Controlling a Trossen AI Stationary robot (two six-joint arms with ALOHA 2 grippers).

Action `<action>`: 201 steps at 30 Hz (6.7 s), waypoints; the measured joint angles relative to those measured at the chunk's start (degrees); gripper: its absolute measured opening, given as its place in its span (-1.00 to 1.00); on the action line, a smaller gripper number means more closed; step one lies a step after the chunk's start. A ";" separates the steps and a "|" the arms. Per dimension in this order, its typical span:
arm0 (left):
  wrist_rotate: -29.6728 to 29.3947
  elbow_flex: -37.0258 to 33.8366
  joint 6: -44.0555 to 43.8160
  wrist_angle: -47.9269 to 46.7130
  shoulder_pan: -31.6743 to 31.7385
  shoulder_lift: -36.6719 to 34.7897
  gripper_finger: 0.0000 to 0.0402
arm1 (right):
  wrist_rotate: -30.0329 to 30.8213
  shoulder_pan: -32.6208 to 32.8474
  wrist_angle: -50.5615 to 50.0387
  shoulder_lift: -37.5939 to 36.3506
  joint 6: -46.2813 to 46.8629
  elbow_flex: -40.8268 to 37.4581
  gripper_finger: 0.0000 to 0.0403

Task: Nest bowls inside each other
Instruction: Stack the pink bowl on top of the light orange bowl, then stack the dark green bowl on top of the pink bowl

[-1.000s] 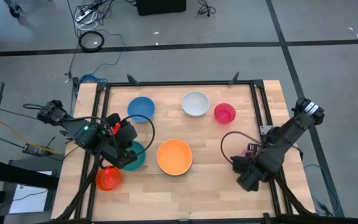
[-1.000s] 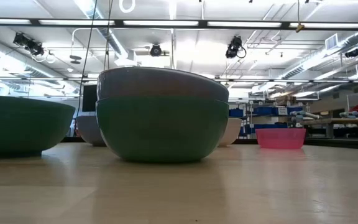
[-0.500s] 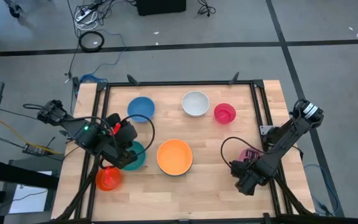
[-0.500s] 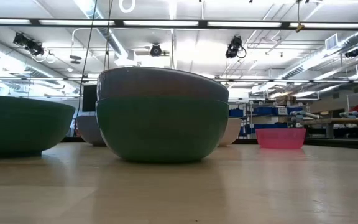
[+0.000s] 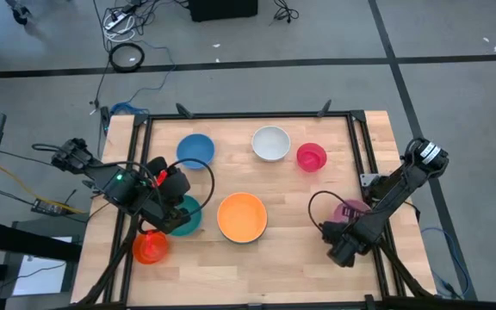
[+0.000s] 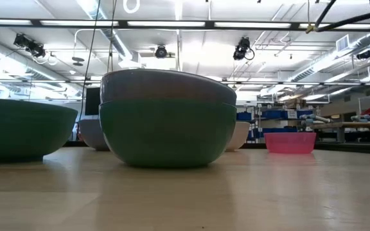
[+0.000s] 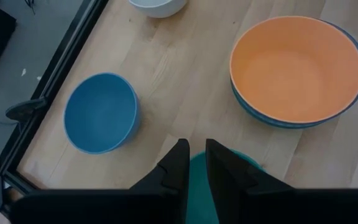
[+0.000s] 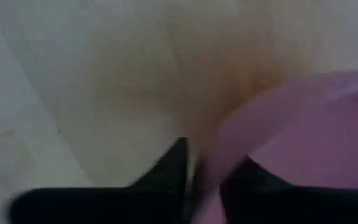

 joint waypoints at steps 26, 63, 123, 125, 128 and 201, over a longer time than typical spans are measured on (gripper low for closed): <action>-2.32 -0.02 0.26 -0.41 -0.02 0.02 -0.69 | 13.35 -22.80 29.01 -0.26 -57.52 24.63 -1.00; 10.41 -4.85 -4.05 1.73 -1.80 0.11 -0.69 | 17.59 -24.82 28.32 4.01 -55.96 24.65 -0.24; 28.91 -39.88 -14.47 39.06 -3.13 5.56 -0.40 | 41.21 -12.85 17.17 -14.16 -47.57 24.68 -0.22; 29.85 -40.52 -14.34 39.84 -3.13 5.75 -0.64 | 41.21 -12.85 17.15 -14.16 -47.57 24.68 -0.22; 29.70 -40.87 -13.39 41.94 -3.11 5.60 -0.92 | 41.21 -12.85 17.13 -14.16 -47.57 24.68 -0.22; 39.68 -16.04 39.60 49.99 14.94 9.53 -0.98 | 43.04 -13.16 7.28 -14.19 -39.05 24.68 -0.22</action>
